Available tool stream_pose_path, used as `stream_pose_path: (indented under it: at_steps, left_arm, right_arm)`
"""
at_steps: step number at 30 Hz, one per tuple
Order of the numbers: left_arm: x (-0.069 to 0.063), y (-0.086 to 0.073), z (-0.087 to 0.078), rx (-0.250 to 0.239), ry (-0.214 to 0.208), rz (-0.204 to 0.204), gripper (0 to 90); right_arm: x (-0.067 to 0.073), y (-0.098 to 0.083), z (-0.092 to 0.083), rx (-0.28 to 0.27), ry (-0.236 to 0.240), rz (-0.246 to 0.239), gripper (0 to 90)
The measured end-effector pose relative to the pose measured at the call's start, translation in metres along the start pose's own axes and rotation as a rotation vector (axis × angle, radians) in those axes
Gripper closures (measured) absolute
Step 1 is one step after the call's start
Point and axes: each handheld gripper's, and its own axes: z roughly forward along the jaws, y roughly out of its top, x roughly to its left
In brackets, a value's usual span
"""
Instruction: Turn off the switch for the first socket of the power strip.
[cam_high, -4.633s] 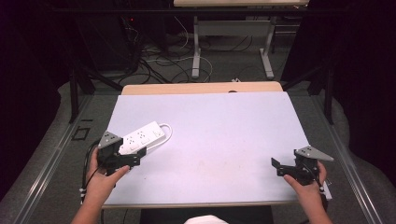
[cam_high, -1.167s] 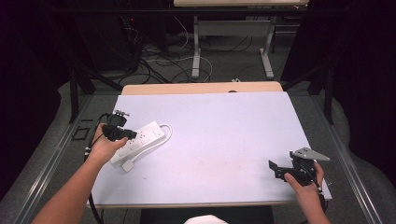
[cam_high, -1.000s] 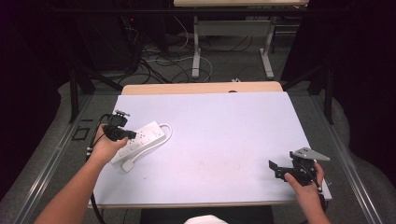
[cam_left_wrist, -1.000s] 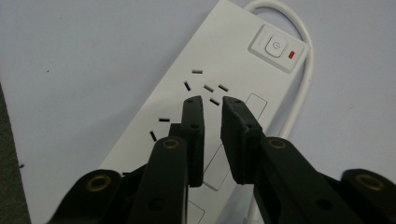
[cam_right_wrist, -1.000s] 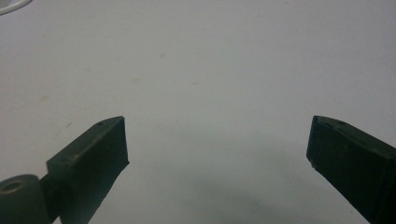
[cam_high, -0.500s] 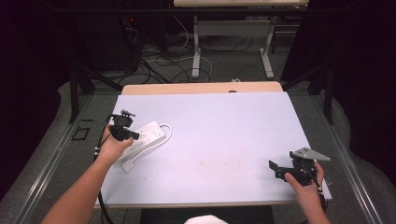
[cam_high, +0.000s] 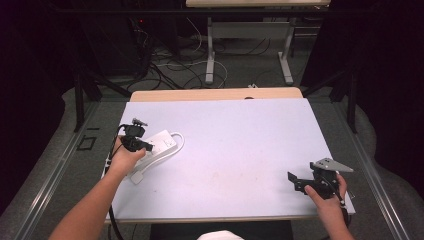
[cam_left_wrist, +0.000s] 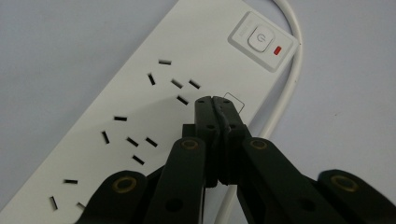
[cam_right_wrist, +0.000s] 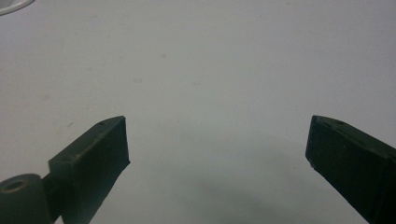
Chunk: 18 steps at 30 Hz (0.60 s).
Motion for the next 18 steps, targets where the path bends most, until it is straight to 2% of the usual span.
stream_pose_path:
  at_steps: [6, 12, 18]
  left_arm:
    - [-0.0017, -0.0008, 0.0024, 0.007, -0.017, -0.01, 90.0]
    - [-0.0048, -0.0019, 0.0077, 0.031, -0.003, 0.006, 90.0]
    - [-0.0054, -0.0027, 0.0093, 0.013, -0.01, 0.0, 90.0]
  right_arm:
    - [0.0003, 0.0002, -0.0003, 0.002, -0.002, -0.002, 5.5]
    - [0.0003, 0.0002, -0.0001, -0.002, 0.002, -0.004, 5.6]
    - [0.0003, 0.0002, -0.0004, 0.003, 0.0, -0.002, 5.6]
